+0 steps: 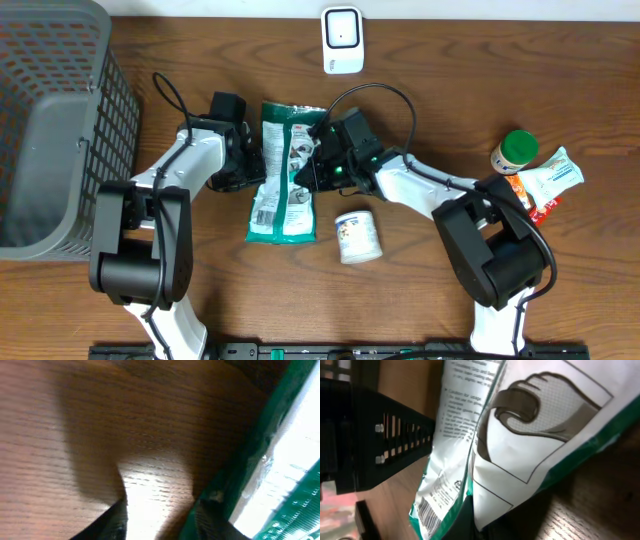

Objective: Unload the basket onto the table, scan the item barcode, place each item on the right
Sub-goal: 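Grasp the green 3M gloves pack with the right gripper and lift, then carry the gloves pack up toward the white scanner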

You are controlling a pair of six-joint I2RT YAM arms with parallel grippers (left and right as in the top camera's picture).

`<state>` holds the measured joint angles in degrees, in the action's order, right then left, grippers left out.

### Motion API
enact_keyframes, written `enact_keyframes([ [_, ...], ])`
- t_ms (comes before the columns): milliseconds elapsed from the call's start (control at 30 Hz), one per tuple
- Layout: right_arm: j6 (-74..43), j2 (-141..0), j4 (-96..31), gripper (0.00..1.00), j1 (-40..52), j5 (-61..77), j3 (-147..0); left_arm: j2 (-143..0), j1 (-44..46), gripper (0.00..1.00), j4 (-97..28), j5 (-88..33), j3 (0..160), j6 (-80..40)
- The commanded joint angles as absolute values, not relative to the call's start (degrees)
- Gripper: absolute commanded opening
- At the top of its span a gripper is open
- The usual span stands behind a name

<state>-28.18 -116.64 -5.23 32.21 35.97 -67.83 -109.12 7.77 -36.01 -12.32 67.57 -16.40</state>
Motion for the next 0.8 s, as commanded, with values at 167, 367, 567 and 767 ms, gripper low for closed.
enact_keyframes([
  [167, -23.86, -110.87, -7.53, 0.01, 27.31, 47.88, -67.59, -97.91, 2.7, 0.58, -35.68, -12.4, 70.06, -16.58],
  [367, -16.14, -103.28, -21.5, 0.01, 21.96, 53.06, -67.59, -93.17, -0.75, 0.59, -35.55, -12.4, 70.06, -16.58],
  [567, -6.57, -95.42, -37.56, 0.01, 16.19, 53.06, -67.59, -92.88, -2.24, 0.7, -34.98, -12.4, 70.04, -16.56],
  [767, 4.56, -90.74, -48.9, 0.01, 13.78, 53.01, -67.59, -92.88, -2.24, 0.8, -34.3, -12.43, 70.04, -16.56],
])
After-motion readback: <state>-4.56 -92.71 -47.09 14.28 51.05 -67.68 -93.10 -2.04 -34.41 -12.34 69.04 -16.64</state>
